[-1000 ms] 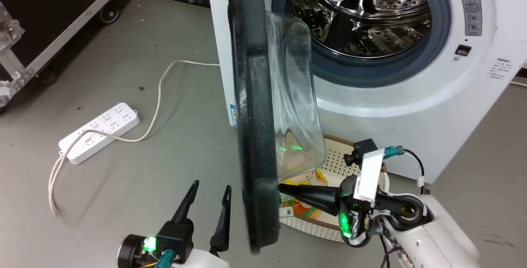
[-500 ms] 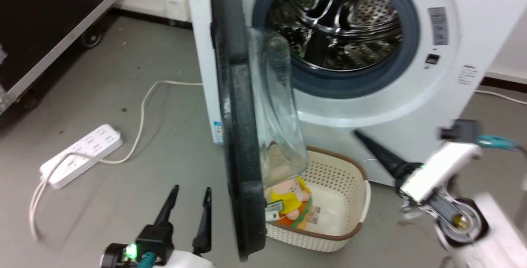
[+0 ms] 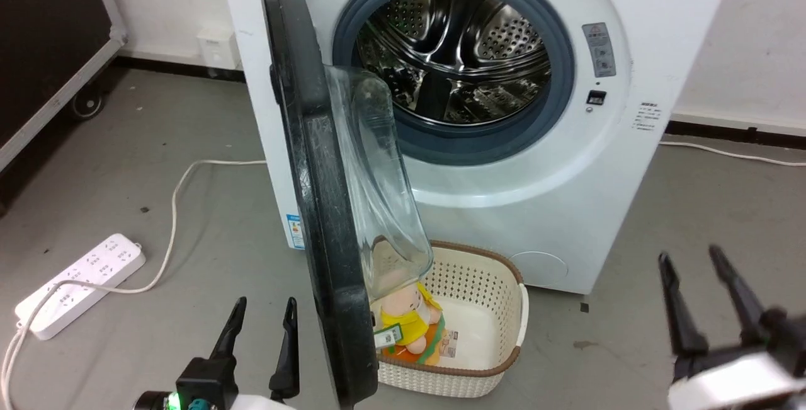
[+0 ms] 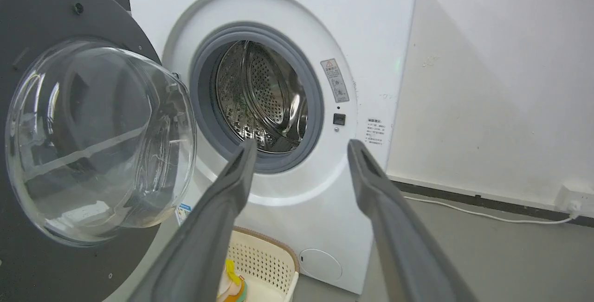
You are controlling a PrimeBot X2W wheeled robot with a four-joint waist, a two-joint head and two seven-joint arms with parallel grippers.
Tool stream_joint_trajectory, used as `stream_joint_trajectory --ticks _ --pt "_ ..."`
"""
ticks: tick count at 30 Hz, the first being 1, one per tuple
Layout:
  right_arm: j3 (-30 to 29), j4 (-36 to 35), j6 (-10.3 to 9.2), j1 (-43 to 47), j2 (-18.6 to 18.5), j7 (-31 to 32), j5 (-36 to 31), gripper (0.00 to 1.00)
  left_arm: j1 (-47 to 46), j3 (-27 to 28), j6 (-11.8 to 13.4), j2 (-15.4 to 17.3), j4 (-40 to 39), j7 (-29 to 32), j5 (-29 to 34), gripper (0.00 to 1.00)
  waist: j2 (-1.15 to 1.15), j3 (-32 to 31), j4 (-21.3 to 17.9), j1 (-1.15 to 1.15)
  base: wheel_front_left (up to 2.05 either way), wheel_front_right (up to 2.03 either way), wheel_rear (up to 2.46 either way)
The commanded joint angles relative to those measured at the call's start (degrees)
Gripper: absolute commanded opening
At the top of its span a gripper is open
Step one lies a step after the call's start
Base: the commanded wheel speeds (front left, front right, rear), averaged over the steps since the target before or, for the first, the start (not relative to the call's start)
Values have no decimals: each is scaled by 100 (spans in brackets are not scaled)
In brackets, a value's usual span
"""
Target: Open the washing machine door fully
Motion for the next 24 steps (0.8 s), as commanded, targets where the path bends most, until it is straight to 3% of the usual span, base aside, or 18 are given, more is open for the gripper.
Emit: stream_joint_trajectory --ticks 1,4,8,24 --pt "-109 -154 6 211 240 -36 -228 100 74 28 -58 27 -10 -32 -11 100 0 -11 -39 1 0 0 0" --pt "-397 -509 6 655 731 -44 -822 100 107 43 -196 42 39 -32 -9 100 0 -22 -96 1 0 0 0" --pt "-636 -719 6 1084 1044 -46 -1246 100 155 27 -333 45 119 -32 5 100 0 -28 -149 1 0 0 0" --pt "-693 -641 6 1330 1135 -47 -1124 100 180 42 -533 48 334 -32 48 100 0 -65 -158 1 0 0 0"
